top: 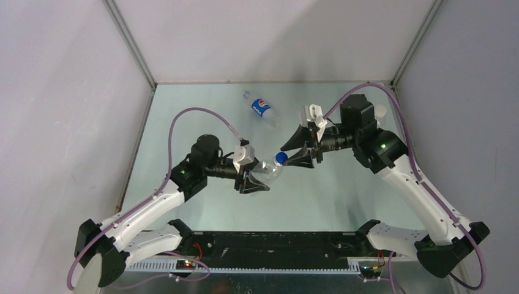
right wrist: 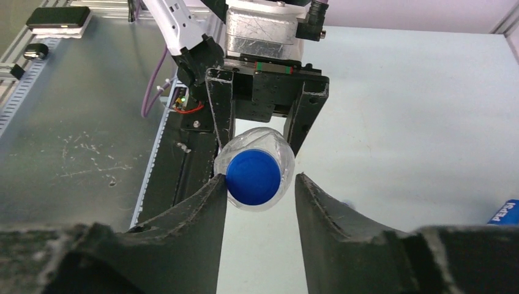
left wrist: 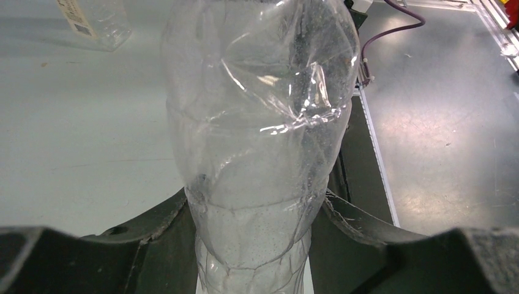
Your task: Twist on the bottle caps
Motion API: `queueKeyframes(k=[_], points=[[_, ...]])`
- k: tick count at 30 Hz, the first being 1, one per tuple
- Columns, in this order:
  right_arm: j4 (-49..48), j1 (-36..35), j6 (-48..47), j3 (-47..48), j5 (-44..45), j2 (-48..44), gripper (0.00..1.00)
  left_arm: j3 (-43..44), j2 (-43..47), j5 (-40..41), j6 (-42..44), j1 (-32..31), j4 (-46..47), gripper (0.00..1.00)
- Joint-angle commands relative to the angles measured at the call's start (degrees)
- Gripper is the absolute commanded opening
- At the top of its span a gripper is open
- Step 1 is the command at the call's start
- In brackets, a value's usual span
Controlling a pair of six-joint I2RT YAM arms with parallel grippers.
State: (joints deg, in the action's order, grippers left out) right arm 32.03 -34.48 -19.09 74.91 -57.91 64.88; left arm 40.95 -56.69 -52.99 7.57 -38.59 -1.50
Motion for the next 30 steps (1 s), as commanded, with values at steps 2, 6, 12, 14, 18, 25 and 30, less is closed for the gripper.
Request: queueKeyframes(k=[2,6,12,14,18,25,30], points=[[-1.14,0.18,-0.07,3.62,-2.92,0.93,0.42,2.55,0.19,-1.10,1.37,0.01,0.55,0.00],[-0.72,0.10,0.56,3.89,-3.27,1.66,0.32,2.99,0.34,0.05,1.55,-0.16,0.28,0.00],[4.58,-1.36,0.49,6.29,-0.29,4.05,0.17,3.15,2.41,7.14,0.99,-1.25,2.04,0.00],[5.93,-2.38,0.72,6.46,2.70,4.55,0.12,2.63,3.39,10.57,-0.23,-1.72,4.51,0.00],[6.81,-5.33,5.96,6.41,10.45,5.40,0.03,1.25,5.51,19.12,-0.85,-3.60,7.99,0.00],[5.74,-8.34,26.28,6.17,31.48,8.43,0.00,-2.51,10.42,48.85,4.49,-12.01,8.88,0.00],[4.63,-9.51,47.25,4.19,42.24,10.10,0.00,-4.73,11.53,69.87,10.53,-19.58,9.57,0.00]])
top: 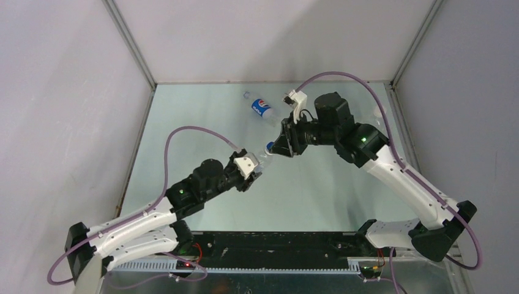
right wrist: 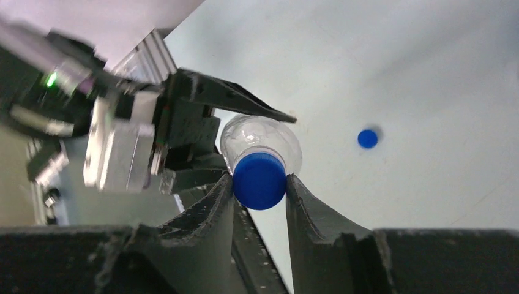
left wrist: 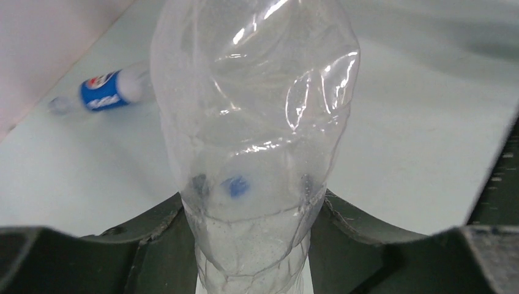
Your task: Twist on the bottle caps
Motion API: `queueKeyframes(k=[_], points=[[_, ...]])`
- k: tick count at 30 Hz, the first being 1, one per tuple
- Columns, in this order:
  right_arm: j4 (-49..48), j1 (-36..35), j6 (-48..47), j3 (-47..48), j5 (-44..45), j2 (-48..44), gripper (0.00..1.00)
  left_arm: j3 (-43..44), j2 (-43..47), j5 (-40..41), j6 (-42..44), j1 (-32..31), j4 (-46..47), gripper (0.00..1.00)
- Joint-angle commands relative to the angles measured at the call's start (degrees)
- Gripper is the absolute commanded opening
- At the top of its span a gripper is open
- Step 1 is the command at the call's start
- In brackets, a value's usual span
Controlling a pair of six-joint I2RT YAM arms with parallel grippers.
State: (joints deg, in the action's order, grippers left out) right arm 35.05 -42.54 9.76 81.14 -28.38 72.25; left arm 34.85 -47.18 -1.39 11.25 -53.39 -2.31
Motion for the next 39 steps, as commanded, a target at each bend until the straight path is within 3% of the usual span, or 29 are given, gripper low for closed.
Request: queueKeyframes(k=[1,3,5,8,10,14,18,23,30,39], points=[[1.56,-1.92,20.90,-2.13,13.47,3.03,0.00,1.14,1.88,19.63,6.77,-4.97,10.19,0.00],[0.88,-2.45,22.57,-2.19,14.80,2.99,0.00,0.74,1.83,19.63,6.07,-5.13,9.89,0.00],[-0.70,-2.44,22.07,-2.21,14.29,2.24,0.08,0.62,1.77,18.72,5.21,-5.04,8.48,0.00],[-3.68,-2.36,17.13,-2.22,9.83,0.37,0.37,0.38,2.51,14.07,2.64,-3.22,5.35,0.00],[-4.64,-2.33,10.99,-2.17,5.02,-1.30,0.45,0.13,3.32,5.76,0.69,-0.70,1.06,0.00],[-1.51,-2.23,-6.40,-2.21,-1.51,-5.34,0.53,0.42,4.52,-11.88,-0.21,6.79,-4.51,0.00],[3.76,-2.09,-20.75,-2.22,-3.01,-8.33,0.55,3.64,2.85,-28.33,3.17,12.88,-10.77,0.00],[8.60,-2.08,-36.27,-2.22,-6.61,-11.39,0.57,9.57,-2.45,-39.59,11.21,13.64,-20.58,0.00],[13.08,-2.11,-53.90,-2.22,-9.99,-12.86,0.59,17.27,-8.44,-44.77,18.52,13.59,-29.20,0.00],[14.35,-2.90,-56.77,-0.38,-14.24,-10.16,0.55,21.43,-11.76,-46.19,21.30,13.62,-33.07,0.00]])
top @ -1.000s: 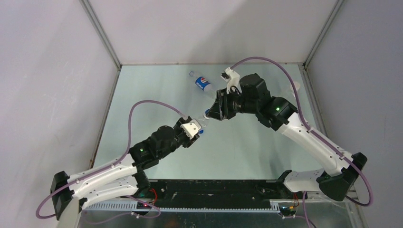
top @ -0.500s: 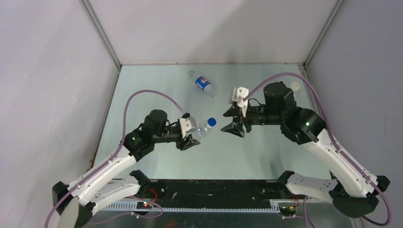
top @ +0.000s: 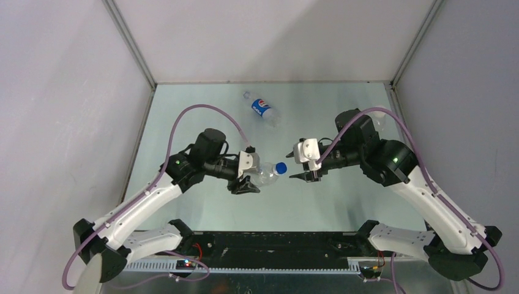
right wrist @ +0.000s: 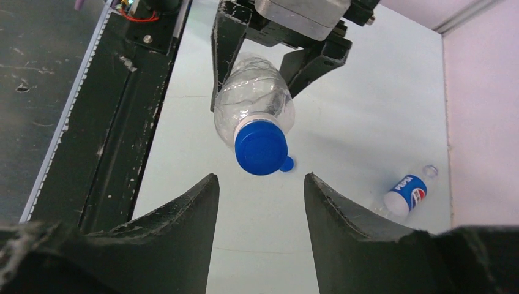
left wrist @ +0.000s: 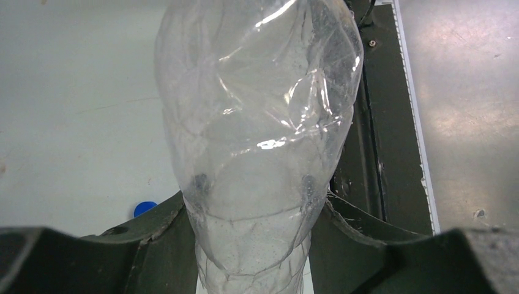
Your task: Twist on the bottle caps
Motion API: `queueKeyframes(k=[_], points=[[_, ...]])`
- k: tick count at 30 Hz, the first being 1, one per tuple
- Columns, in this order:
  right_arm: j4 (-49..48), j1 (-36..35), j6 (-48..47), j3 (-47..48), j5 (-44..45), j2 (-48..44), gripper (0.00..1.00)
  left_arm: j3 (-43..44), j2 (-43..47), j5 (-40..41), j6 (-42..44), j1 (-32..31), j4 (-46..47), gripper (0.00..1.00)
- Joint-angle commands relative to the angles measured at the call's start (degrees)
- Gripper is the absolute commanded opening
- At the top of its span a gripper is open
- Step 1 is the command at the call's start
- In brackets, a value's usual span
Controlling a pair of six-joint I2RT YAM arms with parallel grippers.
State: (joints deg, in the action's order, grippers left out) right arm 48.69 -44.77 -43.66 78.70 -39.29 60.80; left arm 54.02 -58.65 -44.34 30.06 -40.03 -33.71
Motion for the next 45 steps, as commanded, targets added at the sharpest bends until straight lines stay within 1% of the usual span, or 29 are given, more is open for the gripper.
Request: queueKeyframes(k=[1,16,23,25,31,32,33,34,35,36,37,38,39,40,41,42,43,44,45], points=[[0.69,-0.82,-3.36,2.07,-3.69,1.55,0.54,2.24,-0.27,-3.57,2.22,0.23,-1.10,0.00],[0.79,-1.28,-3.40,2.17,-5.17,2.18,0.48,3.00,-2.65,-4.96,0.39,-0.81,0.67,0.00],[1.08,-1.28,-2.23,2.16,-5.83,3.26,0.43,3.73,-3.10,-4.53,0.75,-1.50,0.15,0.00],[1.04,-1.24,-1.81,2.21,-6.23,3.49,0.40,3.92,-3.35,-4.42,0.79,-1.59,-0.06,0.00],[1.06,-1.25,1.73,2.21,-4.92,4.47,0.22,3.28,-2.50,-1.70,-0.65,-2.47,2.16,0.00],[1.06,-1.23,3.45,2.17,-4.48,5.00,0.16,2.27,-2.07,-0.87,-1.21,-2.58,4.12,0.00],[1.02,-1.26,4.57,2.21,-3.49,5.24,0.13,1.68,-1.09,1.04,-2.35,-2.90,5.25,0.00],[0.99,-1.27,7.50,2.42,-2.98,5.90,0.07,1.12,-0.62,2.08,-2.89,-3.10,7.66,0.00],[0.82,-1.23,9.10,2.60,-1.71,6.30,0.05,-0.13,0.55,5.03,-4.18,-3.64,9.00,0.00],[0.77,-1.27,13.00,3.11,-0.60,7.26,0.00,-0.84,1.21,6.58,-4.77,-4.00,12.13,0.00],[0.88,-1.26,15.10,3.43,0.66,8.27,0.00,-2.45,2.65,10.40,-5.88,-4.86,15.42,0.00],[0.97,-1.27,19.25,3.93,1.43,8.81,0.00,-4.01,3.32,12.91,-6.55,-5.44,17.10,0.00],[1.06,-1.21,21.87,4.19,3.76,9.85,0.00,-4.85,4.76,18.07,-7.20,-6.67,18.95,0.00],[1.15,-1.25,27.58,4.71,5.44,10.38,0.00,-6.24,5.52,20.83,-7.12,-7.49,22.00,0.00],[1.35,-1.23,31.27,5.02,9.34,11.49,0.00,-6.97,6.85,26.07,-6.62,-9.14,24.81,0.00],[1.69,-1.25,38.47,6.09,11.66,12.17,0.00,-8.22,7.48,28.52,-6.30,-9.91,26.19,0.00],[2.97,-1.25,41.77,6.72,15.92,13.70,0.00,-8.71,8.35,32.45,-5.53,-11.26,28.51,0.00],[4.35,-1.27,48.37,7.96,18.07,14.38,0.00,-9.47,8.88,34.04,-5.32,-11.76,29.22,0.00],[5.03,-1.17,51.55,8.45,22.23,15.68,0.00,-9.77,9.11,37.13,-5.11,-12.75,30.50,0.00]])
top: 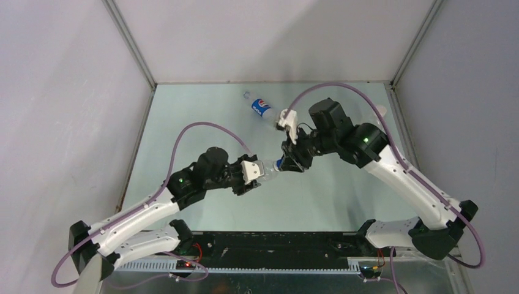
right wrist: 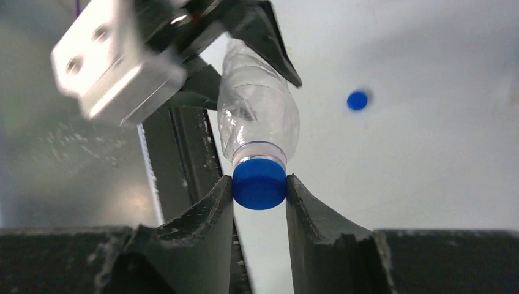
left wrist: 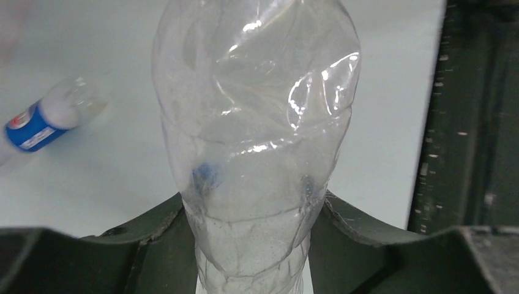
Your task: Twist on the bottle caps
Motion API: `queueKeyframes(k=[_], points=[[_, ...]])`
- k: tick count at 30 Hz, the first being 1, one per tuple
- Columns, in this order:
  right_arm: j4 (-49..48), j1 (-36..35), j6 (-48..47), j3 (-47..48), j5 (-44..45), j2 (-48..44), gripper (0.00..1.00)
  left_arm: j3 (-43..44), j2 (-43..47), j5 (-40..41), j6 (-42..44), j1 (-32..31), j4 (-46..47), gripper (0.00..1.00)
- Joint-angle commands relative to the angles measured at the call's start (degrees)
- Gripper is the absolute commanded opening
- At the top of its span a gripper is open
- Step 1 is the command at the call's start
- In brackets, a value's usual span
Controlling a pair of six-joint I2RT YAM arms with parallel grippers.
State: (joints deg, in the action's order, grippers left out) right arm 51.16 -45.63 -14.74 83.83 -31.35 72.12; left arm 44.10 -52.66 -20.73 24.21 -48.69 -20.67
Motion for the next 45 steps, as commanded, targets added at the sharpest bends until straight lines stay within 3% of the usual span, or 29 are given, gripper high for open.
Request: queueKeyframes(k=[1,4,7,10,14,19,25,29,45], points=[[3.54,-0.20,28.89,4.02,16.48,4.92,0.00,-0.51,3.47,16.36,0.97,-4.69,17.96,0.00],[2.87,1.20,38.73,3.38,15.38,5.80,0.00,-2.13,3.91,20.94,1.64,-7.06,20.12,0.00],[-1.12,0.85,36.47,2.83,12.05,4.26,0.03,-1.23,2.03,19.93,-0.71,-6.72,17.69,0.00],[-3.11,0.40,29.01,2.53,12.28,0.85,0.26,-0.36,0.23,13.40,-3.55,-4.83,14.11,0.00],[-3.95,0.25,17.74,1.47,10.03,-3.07,0.47,-0.96,-0.57,5.05,-6.54,-1.20,12.53,0.00],[-0.80,-0.24,-0.93,0.99,5.38,-7.76,0.63,2.93,-3.94,-8.85,-3.72,3.45,3.26,0.00],[3.47,-0.62,-20.99,-0.62,-2.67,-11.84,0.62,8.11,-7.47,-18.78,1.70,4.12,-4.85,0.00],[4.00,-0.71,-29.27,-2.28,-5.66,-13.48,0.60,10.92,-9.75,-22.63,3.60,4.12,-7.67,0.00],[5.32,-0.73,-36.02,-2.36,-10.23,-9.65,0.50,13.45,-11.70,-26.16,5.10,4.04,-9.97,0.00]])
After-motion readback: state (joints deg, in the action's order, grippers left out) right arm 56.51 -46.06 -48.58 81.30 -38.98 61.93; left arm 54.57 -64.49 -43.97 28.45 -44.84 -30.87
